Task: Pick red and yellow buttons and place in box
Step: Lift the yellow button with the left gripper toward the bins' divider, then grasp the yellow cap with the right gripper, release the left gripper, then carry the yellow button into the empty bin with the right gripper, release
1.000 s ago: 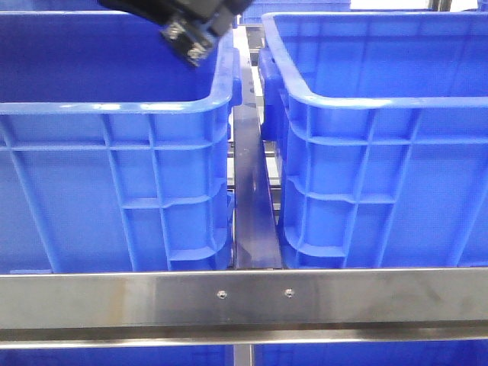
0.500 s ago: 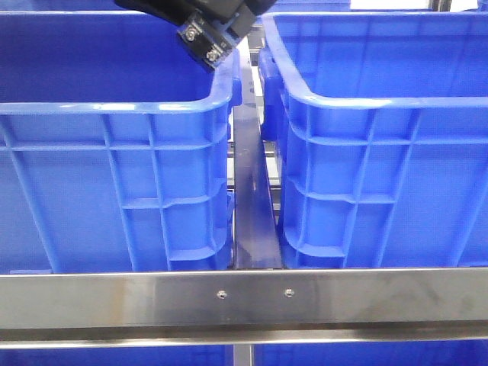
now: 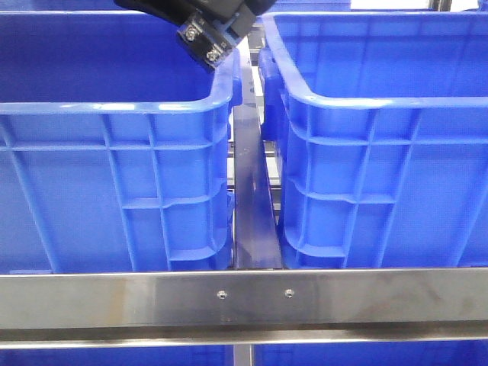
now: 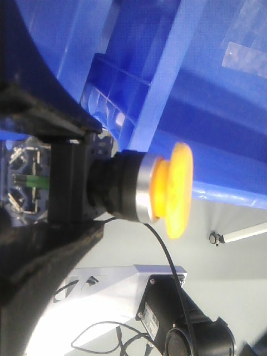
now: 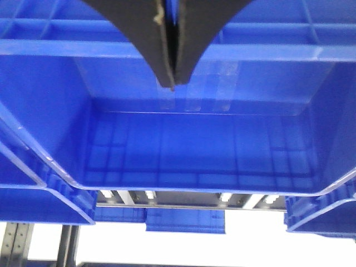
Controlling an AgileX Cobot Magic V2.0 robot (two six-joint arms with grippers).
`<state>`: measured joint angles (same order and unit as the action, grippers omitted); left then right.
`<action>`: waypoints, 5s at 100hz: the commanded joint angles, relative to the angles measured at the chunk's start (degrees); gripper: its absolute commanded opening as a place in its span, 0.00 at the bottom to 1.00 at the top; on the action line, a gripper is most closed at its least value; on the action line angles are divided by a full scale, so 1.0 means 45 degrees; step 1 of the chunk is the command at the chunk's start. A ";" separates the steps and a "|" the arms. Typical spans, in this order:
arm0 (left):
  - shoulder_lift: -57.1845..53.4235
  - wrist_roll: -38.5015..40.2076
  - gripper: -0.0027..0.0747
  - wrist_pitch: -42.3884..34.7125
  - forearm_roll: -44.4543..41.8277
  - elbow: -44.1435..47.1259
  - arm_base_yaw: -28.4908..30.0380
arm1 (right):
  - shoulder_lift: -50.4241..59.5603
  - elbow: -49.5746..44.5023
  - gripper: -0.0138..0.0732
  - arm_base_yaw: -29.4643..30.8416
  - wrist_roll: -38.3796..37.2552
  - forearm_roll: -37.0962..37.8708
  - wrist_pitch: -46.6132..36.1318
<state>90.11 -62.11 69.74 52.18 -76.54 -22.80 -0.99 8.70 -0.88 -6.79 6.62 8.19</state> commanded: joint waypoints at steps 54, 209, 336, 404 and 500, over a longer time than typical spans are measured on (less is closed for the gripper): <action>-0.0567 -0.0031 0.16 0.0665 0.0977 -0.0388 -0.0111 | -0.7441 0.6828 0.68 -0.2320 0.0122 -0.6471 0.4530; -0.0567 -0.0031 0.16 0.0585 0.0977 -0.0388 -0.0111 | -1.6972 1.3171 0.58 -0.4469 0.3556 -1.5044 0.9628; -0.0567 0.0016 0.89 0.0642 0.1532 -0.0510 0.1053 | -1.6873 1.3182 0.44 -0.1181 0.4704 -1.5484 1.2176; -0.0567 0.0016 0.89 0.0642 0.1552 -0.0510 0.1103 | -1.7767 1.4331 0.44 0.1272 0.8899 -1.2237 0.5743; -0.0567 0.0297 0.89 0.0642 0.1552 -0.0510 0.1465 | -2.3031 1.6232 0.44 0.0253 1.1795 -1.2250 0.2611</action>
<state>89.90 -61.32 69.66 55.05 -77.09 -16.26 -106.85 79.48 0.47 45.43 -46.84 22.75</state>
